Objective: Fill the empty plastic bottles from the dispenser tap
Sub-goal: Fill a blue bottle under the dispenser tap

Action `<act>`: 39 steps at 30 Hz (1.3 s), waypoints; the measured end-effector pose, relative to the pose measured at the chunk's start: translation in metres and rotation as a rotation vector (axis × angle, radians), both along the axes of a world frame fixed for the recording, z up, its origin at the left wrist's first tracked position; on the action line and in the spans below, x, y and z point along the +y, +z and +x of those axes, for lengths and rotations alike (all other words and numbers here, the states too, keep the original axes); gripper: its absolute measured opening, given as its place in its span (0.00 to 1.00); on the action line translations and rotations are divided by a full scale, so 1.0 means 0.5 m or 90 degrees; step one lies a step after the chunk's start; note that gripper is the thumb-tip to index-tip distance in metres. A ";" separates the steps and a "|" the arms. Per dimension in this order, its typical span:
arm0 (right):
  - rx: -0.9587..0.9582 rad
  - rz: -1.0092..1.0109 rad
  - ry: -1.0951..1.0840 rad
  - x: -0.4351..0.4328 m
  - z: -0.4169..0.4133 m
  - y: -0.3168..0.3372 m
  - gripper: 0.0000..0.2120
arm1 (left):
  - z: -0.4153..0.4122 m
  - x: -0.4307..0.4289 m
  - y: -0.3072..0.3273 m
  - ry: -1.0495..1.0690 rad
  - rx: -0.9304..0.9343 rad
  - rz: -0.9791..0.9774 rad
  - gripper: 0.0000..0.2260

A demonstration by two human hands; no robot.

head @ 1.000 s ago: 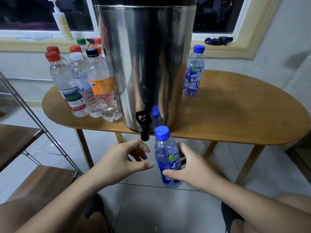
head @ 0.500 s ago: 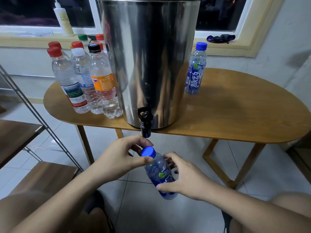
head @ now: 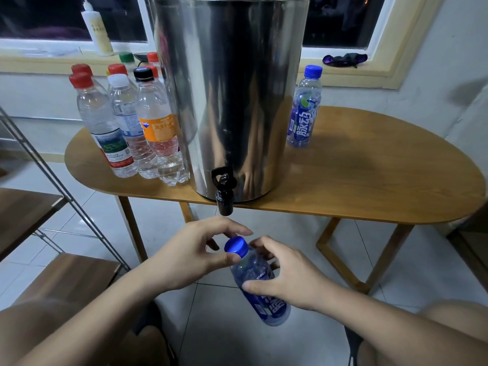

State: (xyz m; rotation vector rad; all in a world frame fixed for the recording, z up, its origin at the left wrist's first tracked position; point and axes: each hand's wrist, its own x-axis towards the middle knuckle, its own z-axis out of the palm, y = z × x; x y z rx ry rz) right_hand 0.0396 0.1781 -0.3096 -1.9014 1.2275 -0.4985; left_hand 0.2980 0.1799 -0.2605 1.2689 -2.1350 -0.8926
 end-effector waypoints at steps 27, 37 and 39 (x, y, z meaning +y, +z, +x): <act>0.026 -0.112 -0.047 0.001 0.007 -0.017 0.30 | 0.016 -0.014 -0.012 0.051 -0.039 -0.019 0.17; 0.031 -0.122 -0.050 -0.004 0.033 -0.020 0.30 | 0.031 -0.029 -0.005 0.134 -0.039 0.037 0.12; 0.036 -0.121 -0.057 -0.006 0.036 -0.021 0.30 | 0.032 -0.033 -0.005 0.171 -0.043 0.037 0.13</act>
